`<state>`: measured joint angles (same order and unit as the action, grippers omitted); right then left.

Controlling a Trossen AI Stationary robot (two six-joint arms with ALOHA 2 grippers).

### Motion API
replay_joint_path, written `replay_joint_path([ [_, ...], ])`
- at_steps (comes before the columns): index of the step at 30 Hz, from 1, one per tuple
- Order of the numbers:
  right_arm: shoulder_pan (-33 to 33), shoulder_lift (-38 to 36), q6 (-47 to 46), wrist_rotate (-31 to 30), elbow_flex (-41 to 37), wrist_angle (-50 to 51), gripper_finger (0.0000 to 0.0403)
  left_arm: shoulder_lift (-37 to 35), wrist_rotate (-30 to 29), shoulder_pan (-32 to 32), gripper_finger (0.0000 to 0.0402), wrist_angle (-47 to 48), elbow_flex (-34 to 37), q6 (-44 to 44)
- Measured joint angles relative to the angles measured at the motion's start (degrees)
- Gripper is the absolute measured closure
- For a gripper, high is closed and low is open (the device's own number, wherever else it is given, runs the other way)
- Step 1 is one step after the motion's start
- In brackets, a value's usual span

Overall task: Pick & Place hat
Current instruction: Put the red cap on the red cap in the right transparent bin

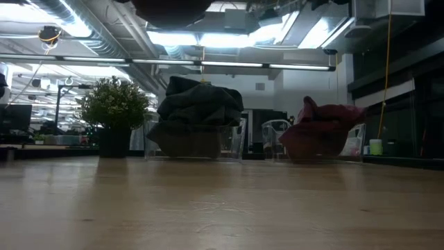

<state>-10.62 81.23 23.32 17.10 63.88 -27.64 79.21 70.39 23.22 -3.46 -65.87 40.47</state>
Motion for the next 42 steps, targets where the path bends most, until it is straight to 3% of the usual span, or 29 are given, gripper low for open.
replay_joint_path([
  [34,0.0,0.1,-0.8,-1.6,0.0,2.3,0.0191,-2.1,1.7,5.6,0.0391,-6.4,-0.1,2.5],
  [42,0.0,0.1,-0.8,-1.5,0.0,-2.2,0.0191,-1.5,1.5,4.1,0.0391,-6.2,-0.1,4.2],
])
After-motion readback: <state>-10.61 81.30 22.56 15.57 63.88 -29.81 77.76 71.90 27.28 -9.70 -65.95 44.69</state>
